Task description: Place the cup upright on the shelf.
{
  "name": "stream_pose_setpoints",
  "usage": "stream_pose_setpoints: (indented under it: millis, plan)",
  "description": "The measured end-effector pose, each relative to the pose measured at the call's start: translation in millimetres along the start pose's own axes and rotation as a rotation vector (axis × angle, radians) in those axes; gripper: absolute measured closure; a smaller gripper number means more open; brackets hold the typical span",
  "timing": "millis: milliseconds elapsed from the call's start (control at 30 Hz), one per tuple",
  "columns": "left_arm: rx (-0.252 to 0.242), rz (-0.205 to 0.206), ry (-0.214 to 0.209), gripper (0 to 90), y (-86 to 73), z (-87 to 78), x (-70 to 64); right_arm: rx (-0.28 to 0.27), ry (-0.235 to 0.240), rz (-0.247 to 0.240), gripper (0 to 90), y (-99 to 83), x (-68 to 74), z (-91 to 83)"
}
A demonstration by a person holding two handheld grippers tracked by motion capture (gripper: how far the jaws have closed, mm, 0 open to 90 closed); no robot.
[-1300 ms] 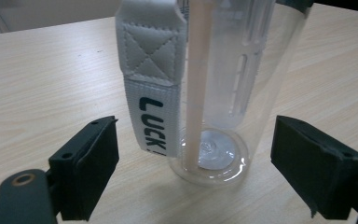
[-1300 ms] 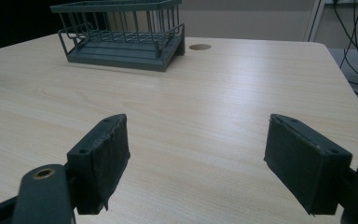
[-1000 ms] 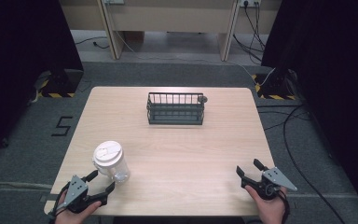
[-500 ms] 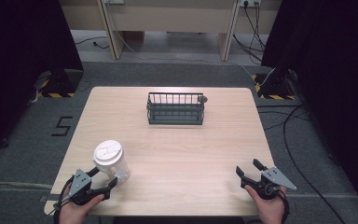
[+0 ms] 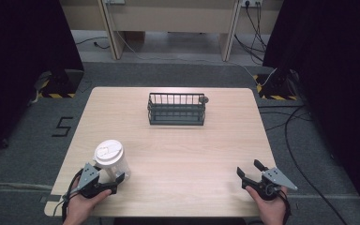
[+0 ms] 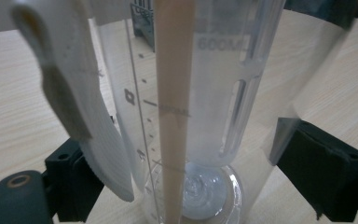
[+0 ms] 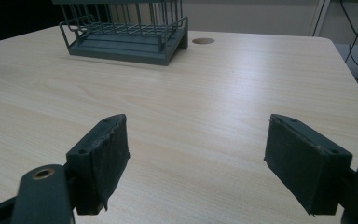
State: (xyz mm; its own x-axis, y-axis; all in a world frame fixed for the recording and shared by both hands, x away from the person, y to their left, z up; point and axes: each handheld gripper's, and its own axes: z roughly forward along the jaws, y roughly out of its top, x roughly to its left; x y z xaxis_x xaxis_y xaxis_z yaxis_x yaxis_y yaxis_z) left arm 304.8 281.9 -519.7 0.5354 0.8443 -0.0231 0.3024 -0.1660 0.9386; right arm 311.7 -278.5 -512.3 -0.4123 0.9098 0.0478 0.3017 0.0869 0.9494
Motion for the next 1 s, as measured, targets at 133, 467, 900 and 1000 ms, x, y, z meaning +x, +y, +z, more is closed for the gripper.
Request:
stream_pose_setpoints:
  millis: [133, 467, 900, 1000]
  plan:
    - [-0.011, 0.017, -0.013, 10.9, 1.4, 6.9, 2.1, 0.002, 0.000, -0.005, 22.3, 0.1, 0.2, 0.3]
    - [-0.043, 0.037, -0.030, 12.7, 5.3, 17.9, 1.1, 0.006, 0.002, -0.001, 22.3, 0.2, -0.1, 0.5]
    - [-0.050, 0.033, -0.062, 15.4, 6.9, 19.7, -0.9, 0.011, 0.004, 0.005, 22.4, 0.4, -0.4, 0.9]
    - [-0.065, 0.022, -0.063, 15.5, 8.1, 18.8, 0.1, 0.012, 0.005, 0.005, 22.4, 0.5, -0.5, 1.0]
